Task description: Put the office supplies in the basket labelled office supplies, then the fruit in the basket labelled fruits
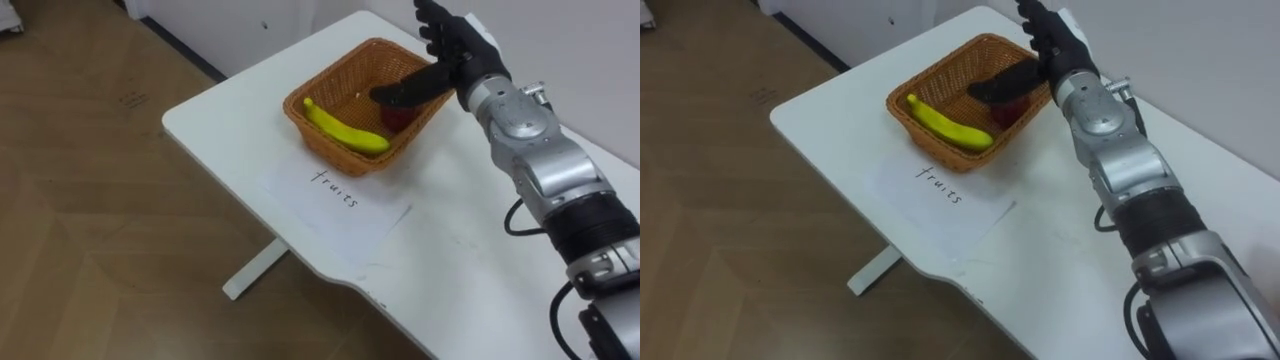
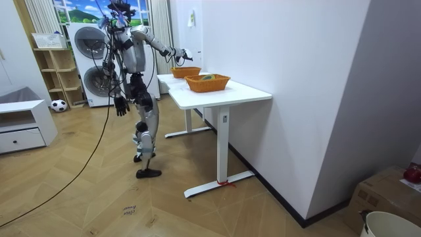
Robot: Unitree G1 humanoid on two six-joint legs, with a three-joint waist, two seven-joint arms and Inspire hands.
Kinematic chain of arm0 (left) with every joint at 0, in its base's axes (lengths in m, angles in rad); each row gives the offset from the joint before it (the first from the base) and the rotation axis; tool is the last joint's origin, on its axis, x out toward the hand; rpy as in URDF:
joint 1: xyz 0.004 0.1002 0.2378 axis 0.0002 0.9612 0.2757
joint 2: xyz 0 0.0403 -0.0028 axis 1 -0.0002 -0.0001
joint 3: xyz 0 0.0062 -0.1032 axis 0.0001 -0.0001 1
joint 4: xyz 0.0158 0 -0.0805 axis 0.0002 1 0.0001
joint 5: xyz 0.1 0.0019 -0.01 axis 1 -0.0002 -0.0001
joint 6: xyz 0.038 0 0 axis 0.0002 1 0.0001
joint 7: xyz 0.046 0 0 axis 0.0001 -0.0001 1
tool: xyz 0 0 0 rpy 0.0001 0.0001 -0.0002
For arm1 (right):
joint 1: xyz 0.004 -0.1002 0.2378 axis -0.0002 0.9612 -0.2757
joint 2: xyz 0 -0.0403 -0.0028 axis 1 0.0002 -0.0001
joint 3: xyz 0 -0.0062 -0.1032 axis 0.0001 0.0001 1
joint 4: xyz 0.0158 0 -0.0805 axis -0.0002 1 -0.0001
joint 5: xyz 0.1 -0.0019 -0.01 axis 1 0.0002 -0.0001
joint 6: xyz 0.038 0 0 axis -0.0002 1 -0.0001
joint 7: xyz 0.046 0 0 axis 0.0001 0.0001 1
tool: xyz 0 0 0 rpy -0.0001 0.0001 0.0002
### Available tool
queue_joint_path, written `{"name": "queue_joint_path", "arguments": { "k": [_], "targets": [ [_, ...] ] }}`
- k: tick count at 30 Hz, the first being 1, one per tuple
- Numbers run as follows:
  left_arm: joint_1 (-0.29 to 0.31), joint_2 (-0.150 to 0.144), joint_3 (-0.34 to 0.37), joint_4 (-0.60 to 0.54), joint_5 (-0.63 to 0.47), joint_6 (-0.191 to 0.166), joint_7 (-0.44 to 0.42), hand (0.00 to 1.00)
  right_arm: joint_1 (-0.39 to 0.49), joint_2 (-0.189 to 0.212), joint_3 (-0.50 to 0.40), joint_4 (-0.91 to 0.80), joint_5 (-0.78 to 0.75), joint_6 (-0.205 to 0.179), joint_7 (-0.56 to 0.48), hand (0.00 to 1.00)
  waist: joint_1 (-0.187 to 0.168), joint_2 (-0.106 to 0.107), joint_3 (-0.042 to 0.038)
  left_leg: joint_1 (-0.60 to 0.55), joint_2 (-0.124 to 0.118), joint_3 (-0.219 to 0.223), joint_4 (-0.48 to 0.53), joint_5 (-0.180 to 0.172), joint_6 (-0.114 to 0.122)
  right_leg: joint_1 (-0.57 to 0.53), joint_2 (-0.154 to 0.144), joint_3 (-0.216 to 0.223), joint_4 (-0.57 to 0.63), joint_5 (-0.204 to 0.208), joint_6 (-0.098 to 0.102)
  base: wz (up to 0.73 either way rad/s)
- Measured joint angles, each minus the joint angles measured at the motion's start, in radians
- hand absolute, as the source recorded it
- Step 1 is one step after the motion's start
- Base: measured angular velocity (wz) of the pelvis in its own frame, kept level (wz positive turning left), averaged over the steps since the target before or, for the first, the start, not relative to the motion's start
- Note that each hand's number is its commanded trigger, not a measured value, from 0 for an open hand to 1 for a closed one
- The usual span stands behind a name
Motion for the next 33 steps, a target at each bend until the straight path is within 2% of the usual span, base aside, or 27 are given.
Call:
{"name": "queue_joint_path", "arguments": {
  "k": [5, 8, 13, 20, 22, 24, 25, 27, 30, 31, 33],
  "targets": [
    [0.0, -0.001, 0.018, -0.005, 0.008, 0.0, -0.02, 0.0, 0.0, 0.0, -0.017, -0.001, -0.004, 0.0, 0.0, 0.0, -0.003, 0.001, -0.0001, -0.001, 0.0, -0.001, 0.0, 0.0, 0.0, -0.001, 0.0, 0.001, 0.0, 0.0, 0.0, 0.0],
    [-0.001, -0.003, 0.024, -0.005, 0.008, 0.0, -0.019, 0.0, 0.0, 0.0, -0.049, -0.001, -0.019, -0.001, -0.001, 0.0, -0.012, 0.009, -0.0007, 0.0, -0.001, 0.0, 0.001, 0.0, 0.0, 0.001, -0.001, 0.003, 0.0, 0.0, 0.0, 0.0],
    [-0.001, -0.016, 0.025, -0.004, 0.007, -0.001, -0.015, 0.0, 0.0, -0.001, -0.089, -0.003, -0.043, -0.004, -0.003, 0.0, -0.046, 0.028, -0.0017, 0.0, -0.001, 0.004, 0.001, 0.0, 0.0, -0.003, 0.001, 0.029, 0.0, 0.0, 0.0, -0.02],
    [-0.005, -0.016, 0.036, -0.003, 0.001, -0.001, -0.024, 0.0, 0.0, -0.008, -0.125, -0.082, -0.045, -0.003, -0.004, 0.0, -0.104, 0.028, -0.0029, -0.001, 0.001, 0.018, 0.002, 0.0, 0.0, -0.013, 0.001, 0.052, 0.001, 0.0, 0.0, -0.07],
    [-0.014, -0.017, 0.04, -0.004, 0.003, -0.001, -0.03, 0.0, 0.0, -0.032, -0.15, -0.107, -0.045, -0.004, -0.01, 0.0, -0.111, 0.03, -0.0111, 0.002, 0.0, 0.022, 0.002, 0.0, 0.0, -0.014, -0.001, 0.051, 0.001, 0.0, 0.0, -0.05],
    [-0.029, -0.018, 0.04, -0.004, 0.006, -0.002, -0.032, 0.0, 0.0, -0.057, -0.172, -0.121, -0.044, -0.004, -0.015, 0.0, -0.117, 0.033, -0.014, 0.006, 0.0, 0.022, 0.001, 0.0, 0.001, -0.01, -0.001, 0.053, 0.001, 0.0, 0.0, 0.0],
    [-0.036, -0.018, 0.04, -0.002, 0.003, -0.003, -0.031, 0.0, 0.0, -0.073, -0.173, -0.128, -0.045, -0.005, -0.022, 0.0, -0.128, 0.037, -0.0151, 0.012, 0.0, 0.023, 0.0, 0.0, 0.001, -0.004, -0.001, 0.054, 0.0, 0.0, 0.0, 0.0],
    [-0.046, -0.018, 0.04, 0.0, 0.002, -0.006, -0.031, 0.0, 0.0, -0.078, -0.186, -0.151, -0.045, -0.004, -0.032, 0.0, -0.15, 0.042, -0.0189, 0.017, 0.002, 0.027, -0.004, 0.0, 0.001, -0.007, -0.002, 0.052, 0.002, 0.0, 0.0, -0.04],
    [-0.053, -0.016, 0.041, 0.015, -0.001, -0.01, -0.031, 0.0, 0.0, -0.088, -0.22, -0.224, -0.042, -0.004, -0.06, 0.0, -0.183, 0.043, -0.0197, 0.018, 0.01, 0.052, -0.013, 0.001, 0.002, -0.015, 0.0, 0.056, 0.002, 0.0, 0.0, -0.21],
    [-0.052, -0.016, 0.041, 0.015, 0.0, -0.01, -0.031, 0.0, 0.0, -0.096, -0.236, -0.239, -0.044, -0.004, -0.068, 0.0, -0.209, 0.043, -0.02, 0.019, 0.009, 0.052, -0.012, 0.001, 0.002, -0.013, 0.001, 0.061, 0.003, 0.0, 0.0, -0.08],
    [-0.057, -0.017, 0.041, 0.017, 0.0, -0.014, -0.035, 0.0, 0.0, -0.1, -0.282, -0.253, -0.037, -0.004, -0.081, 0.0, -0.232, 0.042, -0.0201, 0.027, 0.011, 0.068, -0.013, 0.001, 0.002, -0.014, 0.001, 0.087, 0.003, 0.0, 0.0, -0.14]
  ]
}}
